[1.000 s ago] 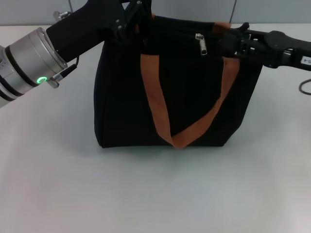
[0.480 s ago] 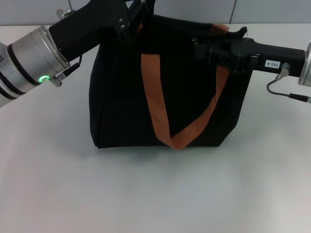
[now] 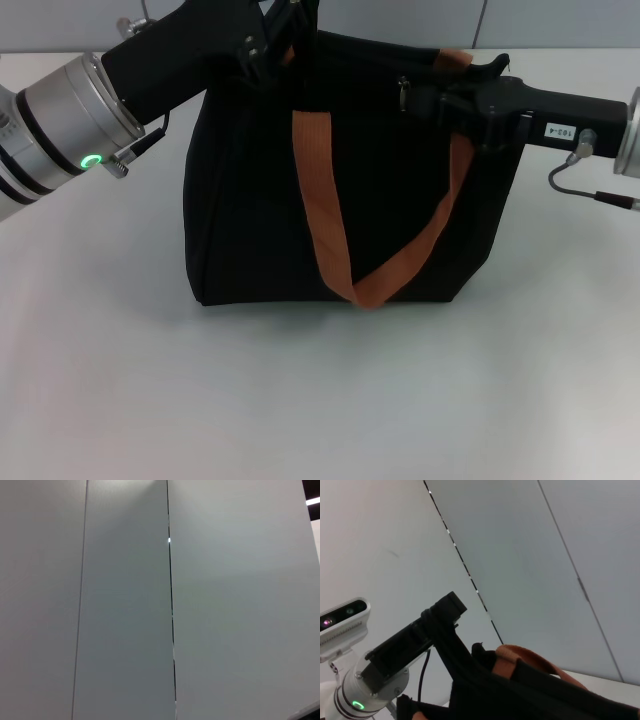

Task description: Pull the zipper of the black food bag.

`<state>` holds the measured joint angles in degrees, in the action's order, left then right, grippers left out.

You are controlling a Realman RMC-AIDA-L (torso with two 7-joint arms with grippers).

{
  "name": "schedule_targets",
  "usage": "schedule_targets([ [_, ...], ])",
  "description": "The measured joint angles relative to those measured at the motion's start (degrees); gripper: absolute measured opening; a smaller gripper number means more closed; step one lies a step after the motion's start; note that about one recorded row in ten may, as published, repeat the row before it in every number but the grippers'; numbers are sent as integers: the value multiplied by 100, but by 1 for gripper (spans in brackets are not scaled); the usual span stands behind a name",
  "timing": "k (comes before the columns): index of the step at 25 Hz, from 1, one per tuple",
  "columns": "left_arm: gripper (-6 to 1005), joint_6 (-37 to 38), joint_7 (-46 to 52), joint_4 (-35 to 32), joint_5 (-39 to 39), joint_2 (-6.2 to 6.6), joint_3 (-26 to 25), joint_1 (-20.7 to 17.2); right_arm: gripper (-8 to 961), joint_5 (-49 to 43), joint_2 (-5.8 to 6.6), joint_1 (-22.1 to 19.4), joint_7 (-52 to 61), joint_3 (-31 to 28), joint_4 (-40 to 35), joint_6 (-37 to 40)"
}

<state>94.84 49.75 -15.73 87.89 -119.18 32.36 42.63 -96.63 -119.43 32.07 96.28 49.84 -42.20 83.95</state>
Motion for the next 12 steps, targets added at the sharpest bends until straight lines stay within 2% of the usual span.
schedule_targets([
  [12,21,-157,102,0,-197,20,-70,-86,3,0,15,-315,-35,-234,-467,395],
])
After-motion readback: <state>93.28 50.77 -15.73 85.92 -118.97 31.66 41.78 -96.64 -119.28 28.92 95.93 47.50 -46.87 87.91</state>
